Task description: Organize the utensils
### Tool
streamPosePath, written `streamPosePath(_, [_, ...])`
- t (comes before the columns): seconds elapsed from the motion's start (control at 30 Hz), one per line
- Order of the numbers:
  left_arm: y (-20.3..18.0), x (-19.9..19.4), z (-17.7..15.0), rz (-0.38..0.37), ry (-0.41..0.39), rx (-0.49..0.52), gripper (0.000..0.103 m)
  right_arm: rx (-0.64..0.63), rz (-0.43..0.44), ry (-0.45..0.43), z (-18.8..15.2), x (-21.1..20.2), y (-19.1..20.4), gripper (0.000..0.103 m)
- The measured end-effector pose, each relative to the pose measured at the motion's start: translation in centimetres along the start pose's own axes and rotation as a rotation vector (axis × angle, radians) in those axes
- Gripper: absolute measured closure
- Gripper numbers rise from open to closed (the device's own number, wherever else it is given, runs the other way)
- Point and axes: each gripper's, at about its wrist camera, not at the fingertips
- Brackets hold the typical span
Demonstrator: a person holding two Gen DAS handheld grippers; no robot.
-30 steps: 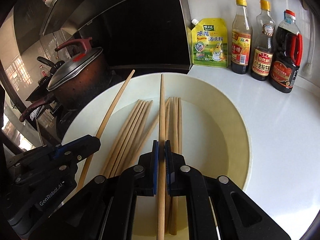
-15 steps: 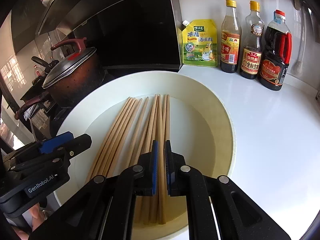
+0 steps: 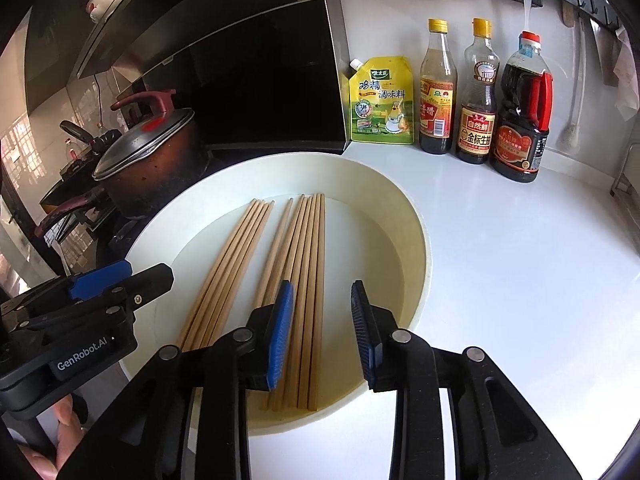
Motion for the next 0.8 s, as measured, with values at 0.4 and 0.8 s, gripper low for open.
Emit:
streamPosePath(0.4, [-0.8, -2.1, -0.7, 0.003, -0.022, 0.020, 0.045, -0.001, -0.030, -0.029, -0.8, -2.2, -0.2, 0.068])
streamPosePath(0.8, [-1.4, -3.4, -1.1, 0.018, -0.030, 0.023, 0.031, 0.025, -0.040, -0.041, -1.1, -3.3, -1.1, 0.063])
Point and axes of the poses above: each gripper's, at about its wrist camera, not at the fingertips, and x roughly the way its jaws point, y to its left, z to its top, and after that the axes turned 1 degree about z, right-handed
